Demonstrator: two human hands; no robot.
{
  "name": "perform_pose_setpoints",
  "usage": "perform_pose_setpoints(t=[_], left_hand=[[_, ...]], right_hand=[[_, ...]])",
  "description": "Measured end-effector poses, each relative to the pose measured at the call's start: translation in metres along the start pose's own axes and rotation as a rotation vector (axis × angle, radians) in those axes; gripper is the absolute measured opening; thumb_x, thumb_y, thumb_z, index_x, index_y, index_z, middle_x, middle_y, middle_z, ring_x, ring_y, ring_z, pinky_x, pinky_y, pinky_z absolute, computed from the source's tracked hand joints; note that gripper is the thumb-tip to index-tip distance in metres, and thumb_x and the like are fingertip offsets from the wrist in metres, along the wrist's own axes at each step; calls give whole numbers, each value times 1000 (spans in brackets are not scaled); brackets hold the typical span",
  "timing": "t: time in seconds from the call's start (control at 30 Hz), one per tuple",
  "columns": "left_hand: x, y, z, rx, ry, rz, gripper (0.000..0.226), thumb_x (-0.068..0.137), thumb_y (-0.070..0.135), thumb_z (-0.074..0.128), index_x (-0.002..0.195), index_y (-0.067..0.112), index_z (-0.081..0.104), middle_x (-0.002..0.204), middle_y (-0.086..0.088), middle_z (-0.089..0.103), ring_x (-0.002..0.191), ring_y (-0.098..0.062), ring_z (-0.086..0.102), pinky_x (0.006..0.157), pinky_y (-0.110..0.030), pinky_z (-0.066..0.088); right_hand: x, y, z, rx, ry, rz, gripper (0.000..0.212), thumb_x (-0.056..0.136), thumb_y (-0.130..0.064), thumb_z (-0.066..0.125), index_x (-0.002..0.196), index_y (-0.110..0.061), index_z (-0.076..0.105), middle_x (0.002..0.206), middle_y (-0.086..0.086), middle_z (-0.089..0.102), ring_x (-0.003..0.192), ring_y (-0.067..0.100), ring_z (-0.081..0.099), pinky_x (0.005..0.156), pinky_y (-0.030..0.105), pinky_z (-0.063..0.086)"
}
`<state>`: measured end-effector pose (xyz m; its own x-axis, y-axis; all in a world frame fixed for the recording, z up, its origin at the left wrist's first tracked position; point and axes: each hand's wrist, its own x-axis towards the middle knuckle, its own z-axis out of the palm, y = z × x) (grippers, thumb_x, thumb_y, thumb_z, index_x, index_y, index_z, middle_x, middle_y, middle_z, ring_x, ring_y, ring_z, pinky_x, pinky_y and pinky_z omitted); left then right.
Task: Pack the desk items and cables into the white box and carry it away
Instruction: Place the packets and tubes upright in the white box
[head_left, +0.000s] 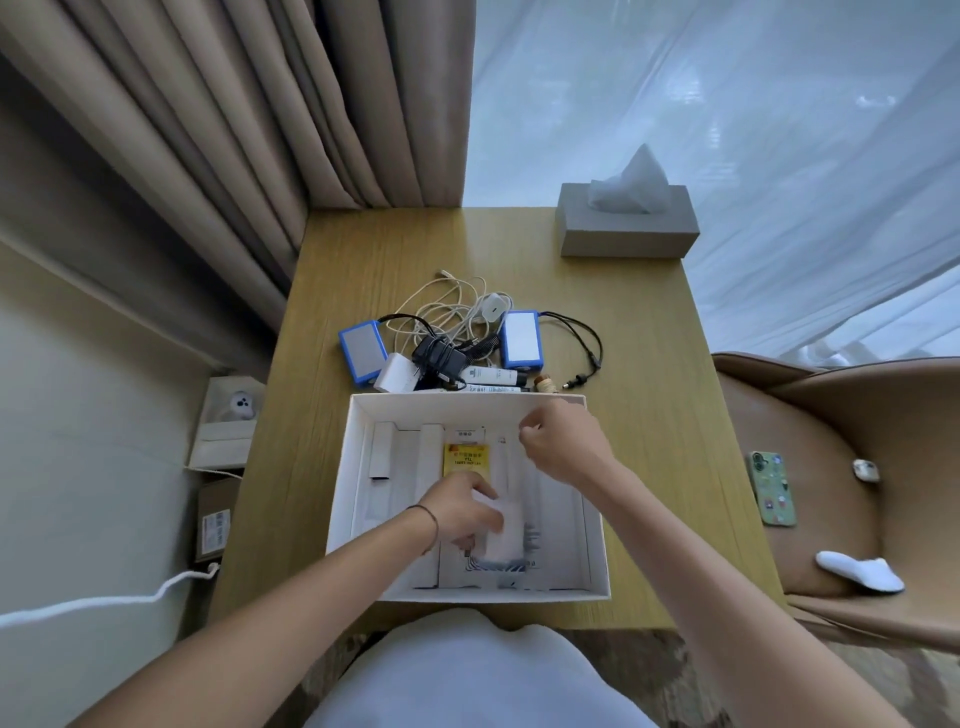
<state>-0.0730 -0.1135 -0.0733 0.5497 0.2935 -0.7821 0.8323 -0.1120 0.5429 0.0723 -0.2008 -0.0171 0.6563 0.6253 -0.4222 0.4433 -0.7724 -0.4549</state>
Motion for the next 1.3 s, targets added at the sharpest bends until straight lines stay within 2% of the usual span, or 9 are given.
perform_pose_setpoints(t=[0.1,0.33,0.5,0.6,0.77,0.97,1.07,1.2,1.3], left_hand=[[6,-3,14,105,12,-14,44,70,21,78,112,23,63,102,-5,65,73,-23,72,65,-35,64],[5,-10,24,471,206,122,41,72,41,71,111,32,65,109,6,64,84,-13,55,59,-23,41],[0,-7,25,698,337,235,45,82,44,63,125,34,57,123,6,60,104,-17,58,77,-30,50],[-12,4,19,622,455,313,41,89,42,56,129,34,56,129,7,60,109,-17,60,84,-32,52],[-40,40,-13,451,577,514,24,89,31,58,111,33,66,107,12,67,94,-12,63,79,-31,54],[-40,85,-73,491,657,718,16,89,22,61,102,25,69,100,9,67,93,-11,59,75,-29,49],[-26,97,-101,482,676,696,16,89,23,61,101,27,70,97,11,69,90,-10,60,70,-27,48],[-4,94,-130,445,638,612,16,90,23,60,102,26,71,98,9,70,92,-13,62,76,-34,55],[10,86,-148,433,582,558,17,91,22,60,103,25,71,101,7,71,94,-12,64,81,-36,56]], right_hand=[[-5,6,-3,44,7,-2,31,86,-16,49,92,-13,79,84,3,76,72,22,70,64,35,61],[-7,6,-6,155,19,-36,33,86,-16,49,101,-16,79,91,3,77,81,22,72,75,38,62],[-5,3,-15,192,19,-110,31,88,-13,49,102,-17,77,86,-4,68,82,20,70,73,39,61],[4,-4,-28,201,40,-162,29,89,-15,50,101,-19,77,86,-4,67,79,19,67,67,32,58],[34,-23,-49,200,88,-199,32,86,-10,48,96,-15,78,90,3,73,79,25,65,64,32,51],[86,-42,-41,-105,-1,-206,25,87,-6,47,83,-9,72,76,9,68,63,26,57,51,27,41],[110,-45,-29,-224,-48,-214,23,88,-5,51,97,-9,72,91,11,71,76,29,64,64,36,56],[134,-46,-7,-380,-100,-228,21,85,0,55,101,-6,68,96,13,70,76,29,58,60,33,45],[145,-48,8,-487,-135,-261,19,84,2,56,98,-7,66,97,13,69,86,33,66,65,36,50]])
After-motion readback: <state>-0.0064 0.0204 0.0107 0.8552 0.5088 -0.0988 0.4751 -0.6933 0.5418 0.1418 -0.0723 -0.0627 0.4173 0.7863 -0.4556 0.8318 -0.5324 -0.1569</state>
